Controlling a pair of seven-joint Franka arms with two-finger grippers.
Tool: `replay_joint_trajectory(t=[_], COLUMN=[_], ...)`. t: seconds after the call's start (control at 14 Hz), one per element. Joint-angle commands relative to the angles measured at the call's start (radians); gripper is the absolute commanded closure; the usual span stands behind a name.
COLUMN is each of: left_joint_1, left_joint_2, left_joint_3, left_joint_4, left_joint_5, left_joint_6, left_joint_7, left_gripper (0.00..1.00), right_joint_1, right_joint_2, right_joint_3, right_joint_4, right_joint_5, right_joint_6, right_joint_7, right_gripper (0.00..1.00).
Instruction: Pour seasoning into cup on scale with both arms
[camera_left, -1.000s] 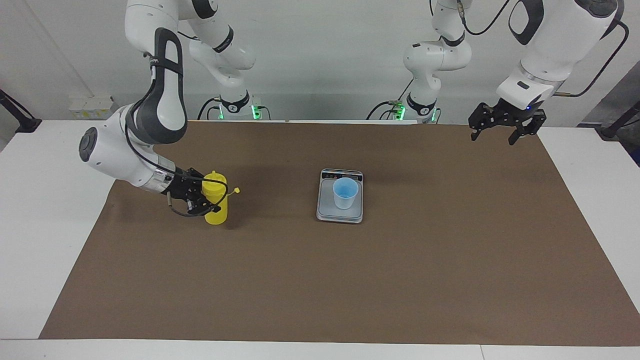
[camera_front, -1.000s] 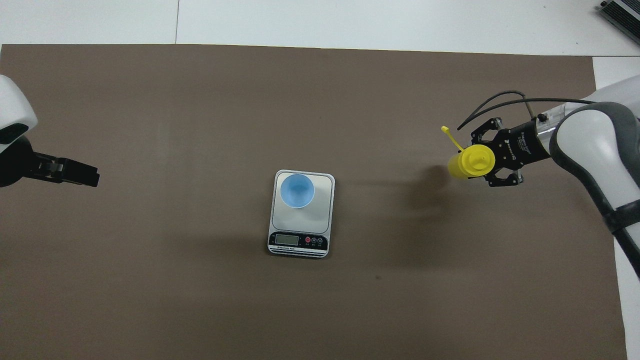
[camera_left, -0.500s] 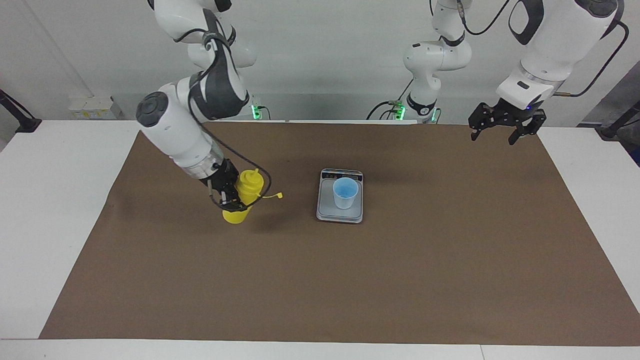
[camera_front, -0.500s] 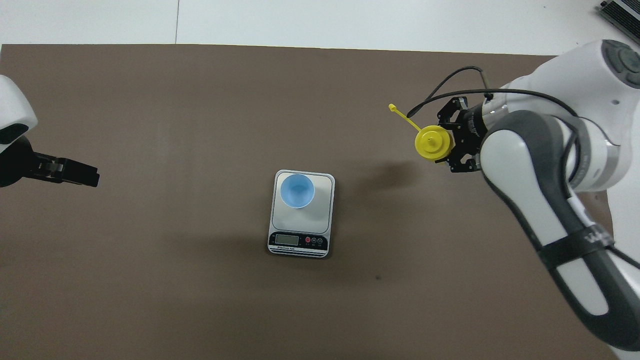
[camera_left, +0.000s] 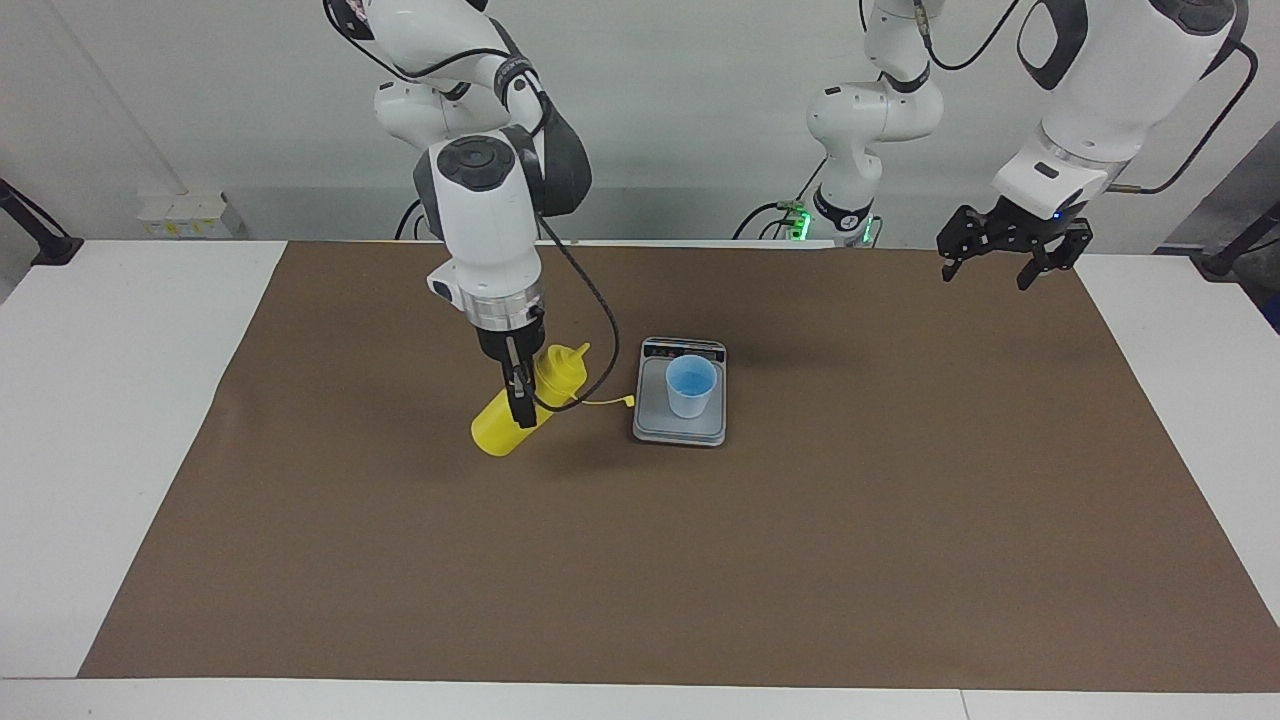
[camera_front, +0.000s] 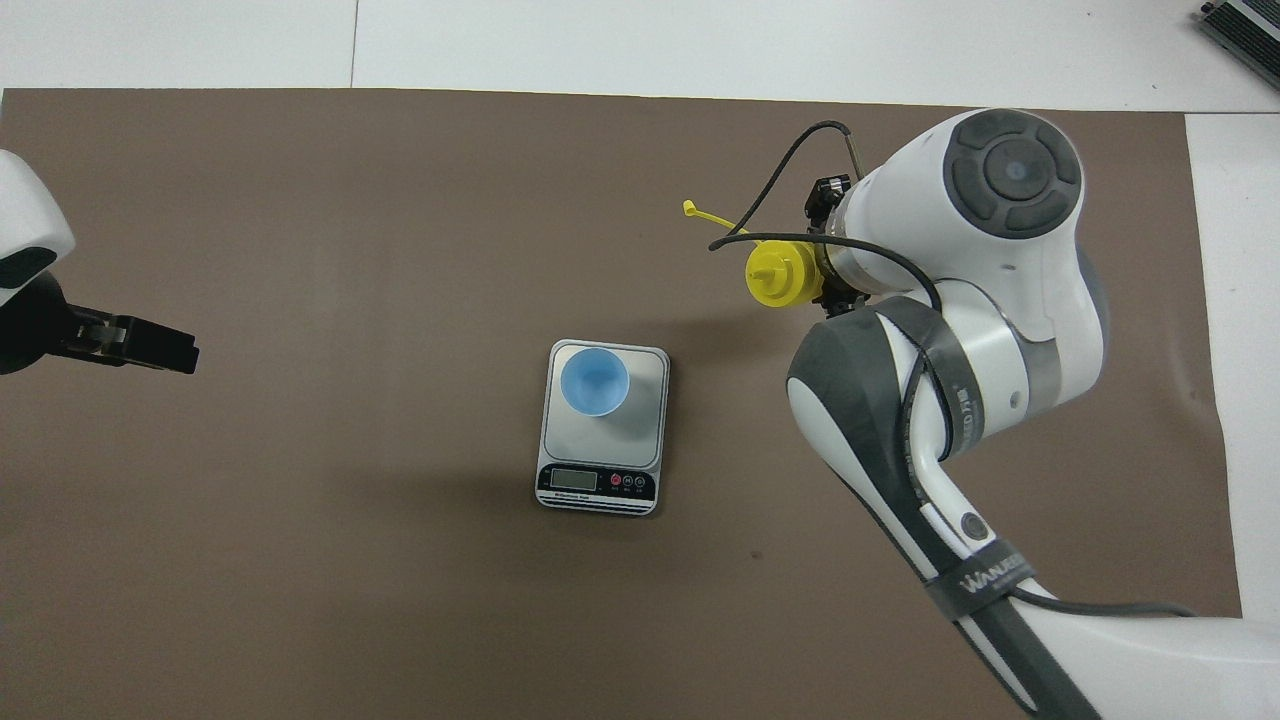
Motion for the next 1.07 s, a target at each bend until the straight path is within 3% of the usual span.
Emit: replay_joint_trajectory(t=[0.0,0.36,0.57,0.86,1.0], left_joint_1=[0.011,0.011,0.011,0.011,0.011], left_joint_2=[-0.008,-0.008,-0.008,-0.008,-0.008], left_joint_3=[-0.006,-0.006,-0.006,-0.006,-0.006], left_joint_4=[0.002,0.002,0.002,0.002,0.002], left_joint_5=[-0.002,-0.002,-0.002,-0.002,-0.002], left_joint_6=[-0.013,-0.013,-0.013,-0.013,-0.013], left_joint_7=[0.012,0.012,0.012,0.012,0.012], left_gripper=[0.0,0.0,0.0,0.0,0.0], right_joint_1=[0.014,0.085,0.131,0.193,0.221], right_joint_2=[0.011,0.051,0.098,0.136,0.187], right_joint_3=[0.001,0.001,0.001,-0.003,-0.003], right_joint_4=[0.026,0.029,0.082,0.102,0.173], right_joint_5=[-0.102,-0.315,-0.447,-0.585,-0.65], right_joint_6=[0.031,0.083,0.081,0.058,0.003], right_joint_7=[0.043,0.169,0.241,0.284,0.312], right_gripper=[1.0,1.0,1.0,1.0,1.0])
